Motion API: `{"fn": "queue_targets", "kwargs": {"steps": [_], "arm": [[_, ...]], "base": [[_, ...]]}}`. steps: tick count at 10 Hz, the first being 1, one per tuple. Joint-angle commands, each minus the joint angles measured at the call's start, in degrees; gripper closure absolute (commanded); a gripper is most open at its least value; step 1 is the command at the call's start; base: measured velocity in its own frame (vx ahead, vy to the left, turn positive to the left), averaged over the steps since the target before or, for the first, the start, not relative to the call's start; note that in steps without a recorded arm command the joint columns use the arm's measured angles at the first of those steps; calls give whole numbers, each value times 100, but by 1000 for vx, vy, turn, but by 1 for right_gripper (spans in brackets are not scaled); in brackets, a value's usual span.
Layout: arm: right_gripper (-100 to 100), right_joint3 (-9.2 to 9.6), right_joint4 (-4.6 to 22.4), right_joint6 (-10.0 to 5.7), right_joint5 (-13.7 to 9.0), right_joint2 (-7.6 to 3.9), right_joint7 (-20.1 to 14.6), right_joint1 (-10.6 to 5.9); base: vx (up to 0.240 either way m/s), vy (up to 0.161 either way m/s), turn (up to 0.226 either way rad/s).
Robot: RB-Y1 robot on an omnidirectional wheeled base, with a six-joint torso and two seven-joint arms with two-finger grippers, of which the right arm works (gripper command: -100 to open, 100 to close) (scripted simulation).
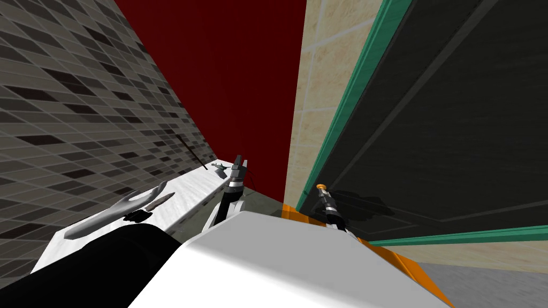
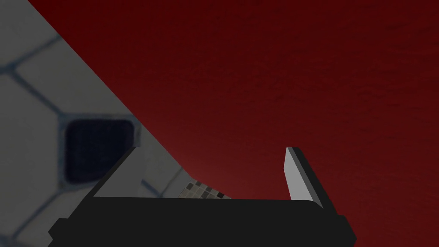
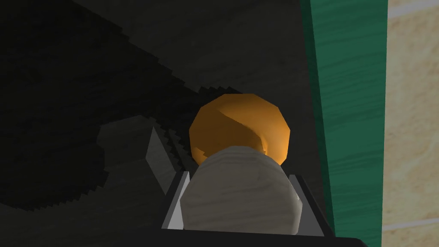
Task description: Pull the door open
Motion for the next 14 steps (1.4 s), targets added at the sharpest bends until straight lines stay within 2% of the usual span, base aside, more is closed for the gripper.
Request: {"fn": "queue_targets", "kwargs": {"steps": [1, 6, 7, 8, 11, 12, 14], "arm": [[100, 62, 24, -6, -71, 11, -286, -1], [100, 160, 38, -9, -233, -17, -993, -10], [100, 160, 38, -9, -233, -17, -1029, -10], [100, 198, 43, -10, -296, -28, -1252, -14], [100, 274, 53, -13, -422, -50, -1693, -21], [100, 274, 53, -13, -422, -50, -1725, -21], [100, 357, 64, -15, -559, -74, -2091, -28]], "base": [[-30, -15, 37], [-25, -10, 26], [-20, -6, 19], [-24, -11, 35], [-32, -12, 30], [-22, -9, 22], [-27, -14, 42]]}}
